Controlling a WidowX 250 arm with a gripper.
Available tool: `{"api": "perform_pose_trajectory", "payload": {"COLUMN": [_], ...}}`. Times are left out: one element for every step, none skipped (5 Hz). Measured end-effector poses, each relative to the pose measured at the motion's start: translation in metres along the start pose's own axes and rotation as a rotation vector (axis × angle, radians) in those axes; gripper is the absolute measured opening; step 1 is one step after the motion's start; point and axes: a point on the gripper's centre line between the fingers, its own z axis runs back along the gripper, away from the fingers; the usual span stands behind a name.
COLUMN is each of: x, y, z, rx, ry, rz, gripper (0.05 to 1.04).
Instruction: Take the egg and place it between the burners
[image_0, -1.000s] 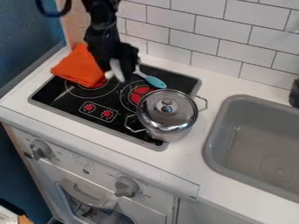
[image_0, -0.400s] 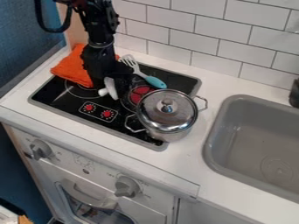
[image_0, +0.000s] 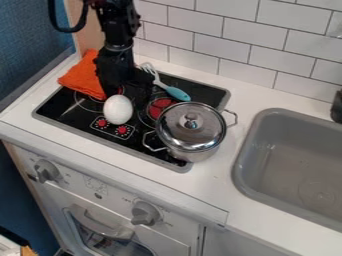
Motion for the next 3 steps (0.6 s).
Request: {"api": "perform_pose_trajectory", "payload": {"x": [-0.001,-0.008,-0.013], "y": [0.006,0.005,0.005], "z": [0.003,0.033,0.057], "rx": [-0.018,-0.015,-0.024], "ry": [-0.01,0.049,0.094], "rz": [-0.019,-0.013,-0.009], "gripper": [1.0,1.0,1.0]}}
